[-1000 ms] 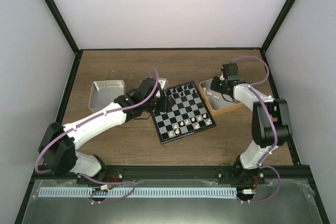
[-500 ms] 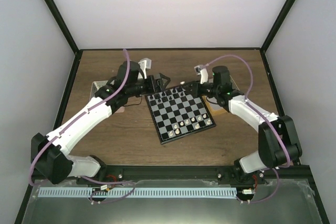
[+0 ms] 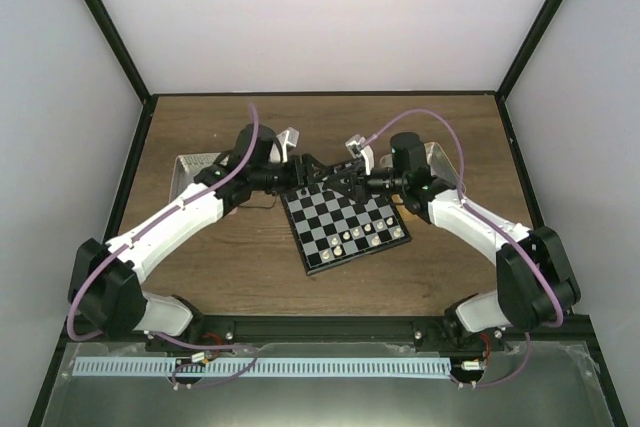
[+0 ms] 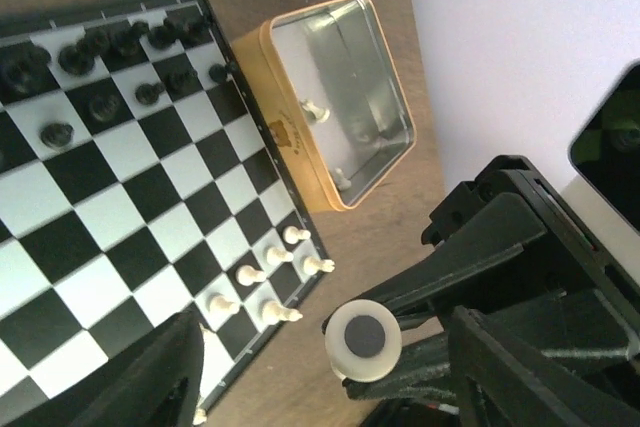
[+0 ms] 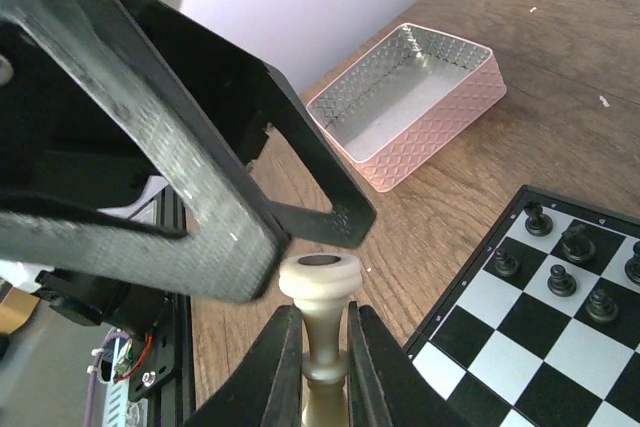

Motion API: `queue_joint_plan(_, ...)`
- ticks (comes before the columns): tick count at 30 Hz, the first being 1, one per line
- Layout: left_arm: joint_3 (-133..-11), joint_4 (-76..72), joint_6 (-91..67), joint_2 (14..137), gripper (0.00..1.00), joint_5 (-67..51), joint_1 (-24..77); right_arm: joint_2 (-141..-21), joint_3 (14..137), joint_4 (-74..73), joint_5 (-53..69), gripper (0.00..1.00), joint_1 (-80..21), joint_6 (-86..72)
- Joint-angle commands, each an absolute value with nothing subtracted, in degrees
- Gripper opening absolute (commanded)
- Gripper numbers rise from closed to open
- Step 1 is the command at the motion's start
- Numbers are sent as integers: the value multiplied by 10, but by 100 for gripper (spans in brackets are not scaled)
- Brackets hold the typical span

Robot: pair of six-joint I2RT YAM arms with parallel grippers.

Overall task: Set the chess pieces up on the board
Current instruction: Place the chess piece on the chessboard.

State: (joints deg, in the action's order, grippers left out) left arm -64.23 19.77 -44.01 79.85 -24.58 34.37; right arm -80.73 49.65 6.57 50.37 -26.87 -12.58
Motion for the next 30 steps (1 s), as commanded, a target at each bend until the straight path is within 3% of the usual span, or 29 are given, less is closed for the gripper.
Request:
queue_joint_plan(1,-610,133,-498,797,66,-282,341,-792,498,71,524,11,-277,-104)
queue_joint_plan(11,-571,64,-560,803,39,-306,341,-790,500,74,533,13,-280,-106)
queue_joint_plan(16,-566,46,-573,808,19,-315,341,-790,501,69,523,13,-286,-105)
queue_joint_plan(19,-564,42,-578,805,10,-314,341,-785,502,68,510,18,-287,-119)
queue_joint_plan(21,-560,37,-588,801,9,-312,341,-778,500,76,506,23,-287,-141)
queue_joint_plan(23,-553,13,-609,795,9,-319,340,-774,487,112,494,37,-287,-188)
queue_joint_plan(30,-495,-119,-759,771,9,-363,321,-711,378,321,461,51,-287,-414)
